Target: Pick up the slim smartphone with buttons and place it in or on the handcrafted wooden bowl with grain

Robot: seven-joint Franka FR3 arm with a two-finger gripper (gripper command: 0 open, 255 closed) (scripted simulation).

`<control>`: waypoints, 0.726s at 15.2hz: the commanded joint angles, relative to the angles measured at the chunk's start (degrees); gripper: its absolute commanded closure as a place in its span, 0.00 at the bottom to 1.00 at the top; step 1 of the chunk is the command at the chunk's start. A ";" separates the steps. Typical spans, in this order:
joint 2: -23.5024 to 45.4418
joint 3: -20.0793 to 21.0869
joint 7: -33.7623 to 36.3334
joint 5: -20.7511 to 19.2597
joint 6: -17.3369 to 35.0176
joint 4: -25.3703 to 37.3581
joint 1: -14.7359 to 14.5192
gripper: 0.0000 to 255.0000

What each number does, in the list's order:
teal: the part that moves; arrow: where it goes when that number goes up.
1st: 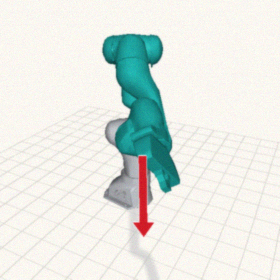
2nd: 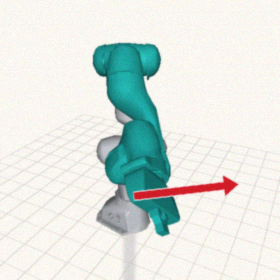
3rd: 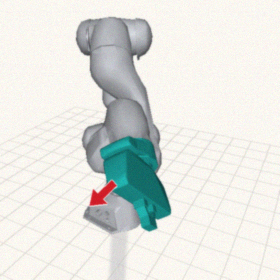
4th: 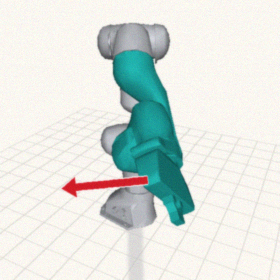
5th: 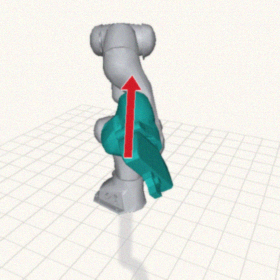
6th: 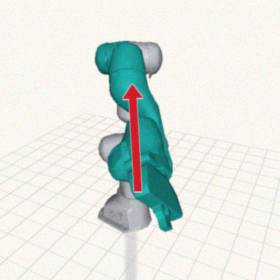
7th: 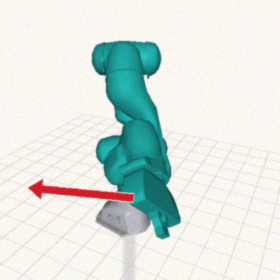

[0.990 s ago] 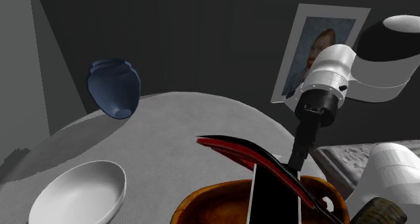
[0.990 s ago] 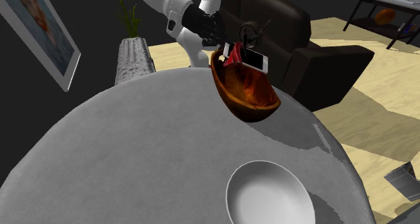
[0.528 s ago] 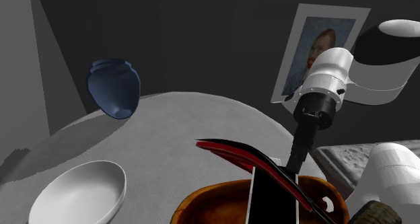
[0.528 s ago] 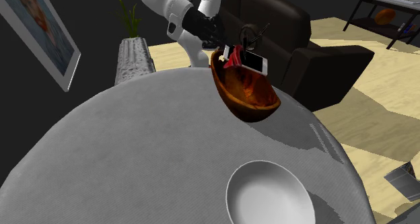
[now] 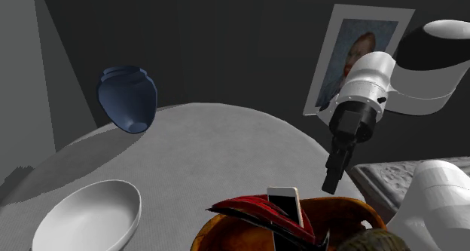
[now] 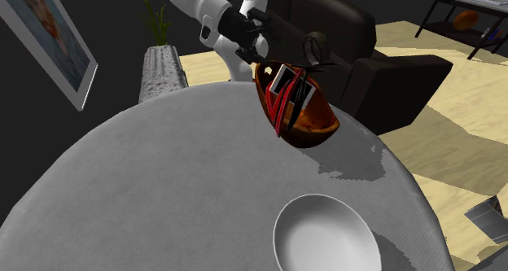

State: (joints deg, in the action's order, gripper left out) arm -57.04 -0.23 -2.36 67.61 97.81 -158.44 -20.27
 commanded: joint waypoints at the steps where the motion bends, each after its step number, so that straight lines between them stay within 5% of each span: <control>1: -0.30 -2.80 0.33 -2.89 -2.47 0.97 1.09 0.00; 3: -0.09 -6.07 0.53 -6.09 -5.30 2.56 2.23 0.00; 11: -0.10 -6.06 0.53 -6.08 -5.29 2.55 2.23 0.00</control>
